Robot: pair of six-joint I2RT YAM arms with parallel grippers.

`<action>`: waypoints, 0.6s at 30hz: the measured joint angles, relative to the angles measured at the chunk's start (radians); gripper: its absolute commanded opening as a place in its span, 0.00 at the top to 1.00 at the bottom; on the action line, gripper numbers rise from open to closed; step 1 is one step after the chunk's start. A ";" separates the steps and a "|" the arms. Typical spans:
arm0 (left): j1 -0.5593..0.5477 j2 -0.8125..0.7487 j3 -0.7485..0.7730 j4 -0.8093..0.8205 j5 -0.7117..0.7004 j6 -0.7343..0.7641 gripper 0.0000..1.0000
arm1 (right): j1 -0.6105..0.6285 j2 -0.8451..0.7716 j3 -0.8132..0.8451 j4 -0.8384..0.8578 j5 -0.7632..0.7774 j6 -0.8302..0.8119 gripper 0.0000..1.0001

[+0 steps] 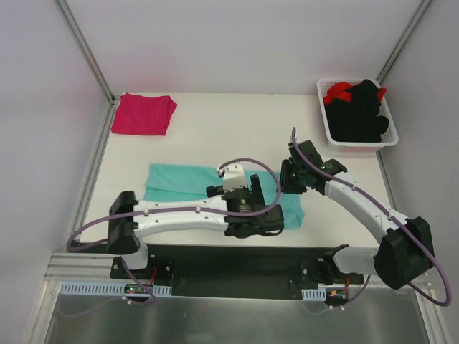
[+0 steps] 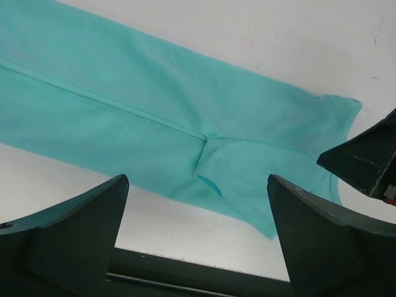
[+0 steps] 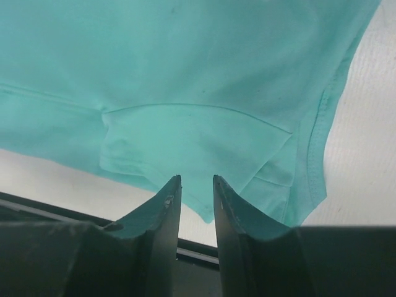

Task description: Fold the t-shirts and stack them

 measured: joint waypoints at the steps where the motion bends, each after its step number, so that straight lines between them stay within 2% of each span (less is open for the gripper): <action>1: 0.011 -0.035 -0.009 0.018 0.018 0.067 0.04 | 0.013 -0.002 0.007 -0.007 0.000 0.001 0.69; 5: 0.095 -0.249 -0.096 0.158 0.099 0.367 0.02 | 0.073 -0.005 0.034 -0.029 0.004 0.006 0.67; 8: 0.208 -0.455 -0.222 0.336 0.242 0.648 0.03 | 0.129 -0.014 0.042 -0.031 0.006 0.022 0.67; 11: 0.328 -0.630 -0.346 0.437 0.367 0.834 0.03 | 0.186 -0.018 0.042 -0.025 0.007 0.041 0.71; 14: 0.431 -0.761 -0.433 0.481 0.454 0.959 0.03 | 0.240 -0.008 0.042 0.001 0.006 0.066 0.83; 15: 0.470 -0.793 -0.454 0.491 0.485 0.991 0.03 | 0.261 0.003 0.043 0.016 0.002 0.077 0.89; 18: 0.567 -0.851 -0.504 0.513 0.552 1.050 0.03 | 0.300 0.045 0.043 0.051 -0.001 0.096 0.99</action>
